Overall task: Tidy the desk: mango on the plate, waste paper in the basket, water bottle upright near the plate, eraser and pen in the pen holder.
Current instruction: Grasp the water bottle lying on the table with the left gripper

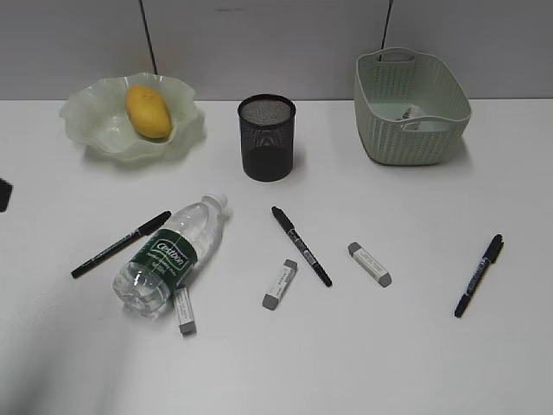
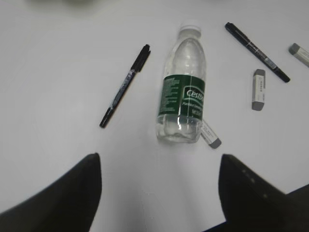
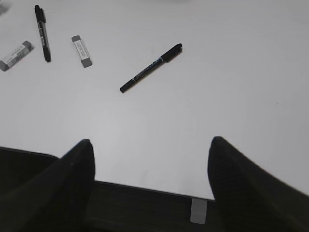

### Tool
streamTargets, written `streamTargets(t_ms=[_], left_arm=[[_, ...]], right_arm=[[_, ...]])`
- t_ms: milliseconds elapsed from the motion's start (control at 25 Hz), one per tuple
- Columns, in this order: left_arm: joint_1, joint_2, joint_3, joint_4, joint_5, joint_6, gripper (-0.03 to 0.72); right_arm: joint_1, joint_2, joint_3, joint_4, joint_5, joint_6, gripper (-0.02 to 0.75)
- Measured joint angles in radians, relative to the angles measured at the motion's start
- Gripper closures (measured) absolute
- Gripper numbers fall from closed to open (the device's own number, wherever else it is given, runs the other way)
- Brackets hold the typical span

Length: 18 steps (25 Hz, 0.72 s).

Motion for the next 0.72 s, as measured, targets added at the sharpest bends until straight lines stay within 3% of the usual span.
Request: streamTargets(t_ms=[280,720], left_arm=[[-0.172,0.335,-0.248,0.018,0.010,-0.016,0.114],[-0.287,0.807,-0.677,0.173,0.290,-0.123,0.098]], right_arm=[[0.000,0.000,0.000,0.000,-0.001,0.000,0.162],[0.000,0.000,0.000,-0.006,-0.002,0.000,0.162]])
